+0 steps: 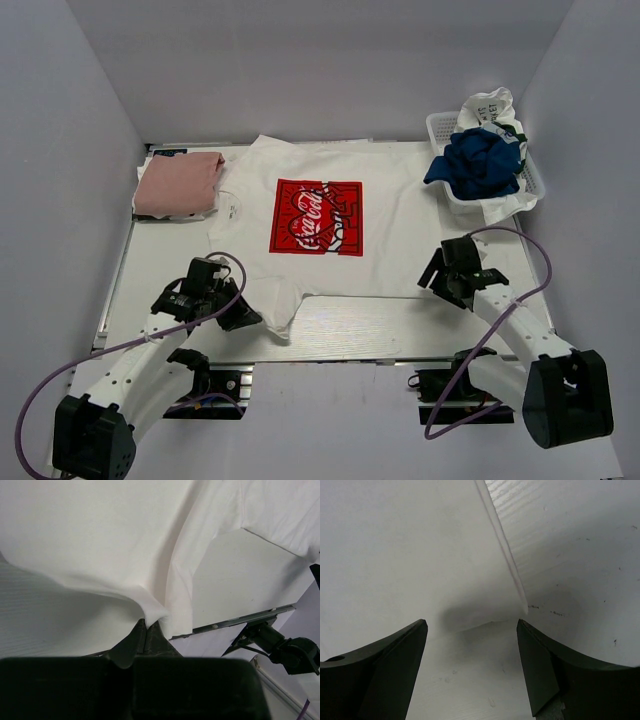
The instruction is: Fold and stack the t-shirts
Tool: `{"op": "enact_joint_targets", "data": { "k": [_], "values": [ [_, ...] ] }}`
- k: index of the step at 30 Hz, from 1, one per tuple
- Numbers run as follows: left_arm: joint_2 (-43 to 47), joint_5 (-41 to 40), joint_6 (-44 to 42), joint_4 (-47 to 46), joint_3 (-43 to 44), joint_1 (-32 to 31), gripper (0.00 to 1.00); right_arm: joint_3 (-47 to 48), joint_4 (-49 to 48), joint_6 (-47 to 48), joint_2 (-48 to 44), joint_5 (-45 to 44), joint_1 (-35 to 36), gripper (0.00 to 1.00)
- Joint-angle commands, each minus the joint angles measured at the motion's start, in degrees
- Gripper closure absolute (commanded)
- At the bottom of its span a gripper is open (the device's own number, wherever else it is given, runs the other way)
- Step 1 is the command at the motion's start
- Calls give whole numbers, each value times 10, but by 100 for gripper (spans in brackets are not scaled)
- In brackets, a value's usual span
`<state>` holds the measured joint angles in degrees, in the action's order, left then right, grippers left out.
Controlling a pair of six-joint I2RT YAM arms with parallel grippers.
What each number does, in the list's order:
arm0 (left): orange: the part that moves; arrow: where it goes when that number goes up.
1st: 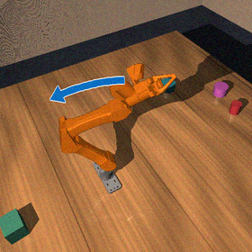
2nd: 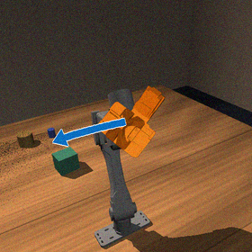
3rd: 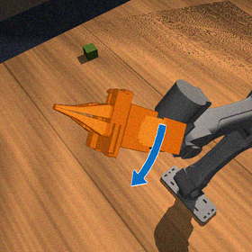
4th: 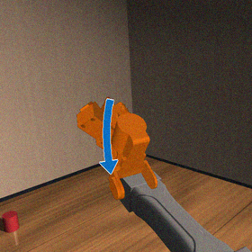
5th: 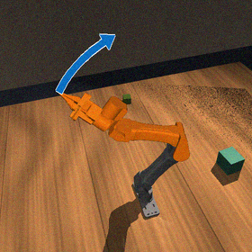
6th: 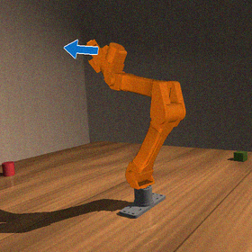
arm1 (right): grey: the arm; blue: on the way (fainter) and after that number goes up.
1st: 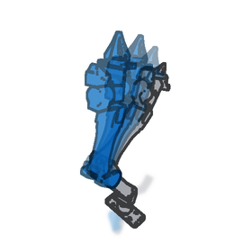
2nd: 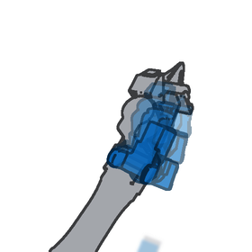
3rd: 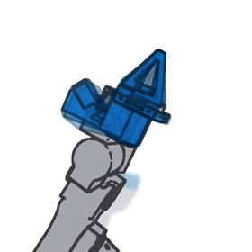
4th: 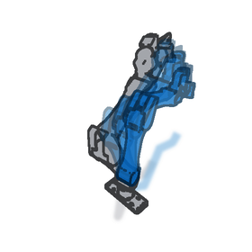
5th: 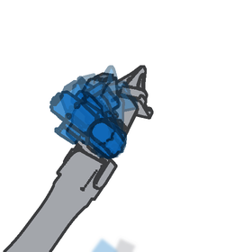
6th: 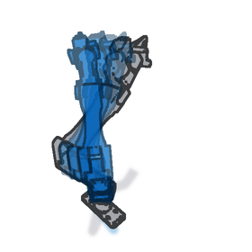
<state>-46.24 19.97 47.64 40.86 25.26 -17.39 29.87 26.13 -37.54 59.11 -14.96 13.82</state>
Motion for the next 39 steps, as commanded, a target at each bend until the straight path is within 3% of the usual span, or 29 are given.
{"op": "enact_joint_targets", "data": {
  "k": [1, 3, 6, 7, 8, 12, 17, 24, 28, 38, 39],
  "values": [
    [11, -6, -3, -6, 24, -3, 100, -11, 8, -6, 18, -5, -6, 23],
    [12, -12, 3, -13, 30, -3, 100, -17, -13, -12, 35, -2, -7, 23],
    [18, -12, 9, -31, 43, -3, 100, -24, -52, -17, 73, -1, -6, 40],
    [18, -12, 9, -37, 43, -3, 100, -24, -60, -18, 90, -1, -6, 58],
    [18, -12, 14, -54, 50, -3, 100, -14, -68, -19, 107, 0, -6, 68],
    [-4, -32, 14, -88, 93, -3, 100, 17, -64, -5, 120, -1, -4, 100],
    [-84, -38, -5, -127, 167, 9, 100, 65, -60, 22, 104, 16, -4, 100],
    [-230, -160, -47, -161, 319, 14, 100, 193, -61, 19, 165, -12, -7, 100],
    [-321, -211, -99, -212, 405, 20, 100, 269, -77, 12, 244, -38, -16, 100],
    [-596, -221, -213, -342, 562, 68, 100, 499, -71, 53, 486, -39, -44, 100],
    [-619, -221, -218, -330, 582, 68, 91, 525, -53, 56, 497, -27, -45, 99]
  ]
}}
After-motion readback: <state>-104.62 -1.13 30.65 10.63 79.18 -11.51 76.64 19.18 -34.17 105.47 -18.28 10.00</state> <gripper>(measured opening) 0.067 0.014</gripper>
